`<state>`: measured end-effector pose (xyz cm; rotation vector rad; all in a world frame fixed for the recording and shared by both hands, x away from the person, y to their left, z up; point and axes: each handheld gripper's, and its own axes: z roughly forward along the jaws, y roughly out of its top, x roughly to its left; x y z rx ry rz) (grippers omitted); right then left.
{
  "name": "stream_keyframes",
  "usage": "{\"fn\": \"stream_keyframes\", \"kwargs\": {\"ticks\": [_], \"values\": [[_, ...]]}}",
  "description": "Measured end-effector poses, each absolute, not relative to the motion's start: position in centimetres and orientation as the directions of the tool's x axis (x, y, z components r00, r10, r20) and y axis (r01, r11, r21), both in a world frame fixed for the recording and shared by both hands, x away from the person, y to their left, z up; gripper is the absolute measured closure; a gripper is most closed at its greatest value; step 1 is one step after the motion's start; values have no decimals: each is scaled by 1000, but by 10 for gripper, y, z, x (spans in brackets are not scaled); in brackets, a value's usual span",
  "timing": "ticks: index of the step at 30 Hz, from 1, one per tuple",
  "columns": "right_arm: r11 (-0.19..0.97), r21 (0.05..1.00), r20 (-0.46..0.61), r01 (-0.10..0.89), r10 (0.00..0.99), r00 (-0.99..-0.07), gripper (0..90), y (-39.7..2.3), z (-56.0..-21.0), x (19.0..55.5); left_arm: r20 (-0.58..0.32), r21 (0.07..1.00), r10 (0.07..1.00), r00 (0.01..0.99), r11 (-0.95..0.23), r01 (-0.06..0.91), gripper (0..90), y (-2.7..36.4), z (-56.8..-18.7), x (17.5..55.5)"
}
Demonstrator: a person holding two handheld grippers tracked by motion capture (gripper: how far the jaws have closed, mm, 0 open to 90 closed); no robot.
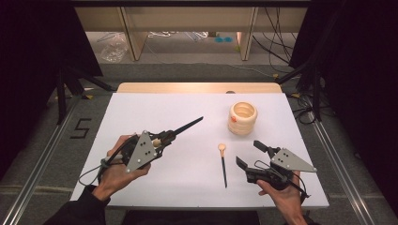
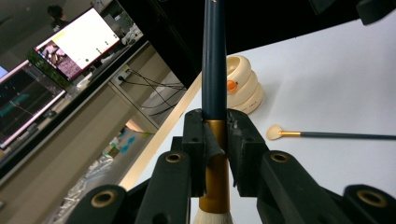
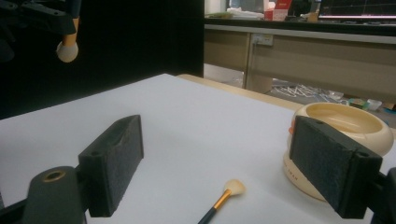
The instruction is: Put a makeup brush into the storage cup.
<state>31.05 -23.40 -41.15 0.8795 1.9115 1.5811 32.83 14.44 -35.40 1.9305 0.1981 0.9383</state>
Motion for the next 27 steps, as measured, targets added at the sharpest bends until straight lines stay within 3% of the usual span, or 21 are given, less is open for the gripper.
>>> {"fn": "stream_keyframes", "kwargs": {"ticks": [14, 27], "values": [[139, 980, 3, 139, 696, -718, 182, -245, -375, 311, 654, 706, 411, 635, -633, -318, 784, 139, -362, 319], [214, 967, -28, 139, 632, -775, 189, -250, -331, 309, 707, 651, 373, 600, -674, -348, 784, 137, -366, 315]]}}
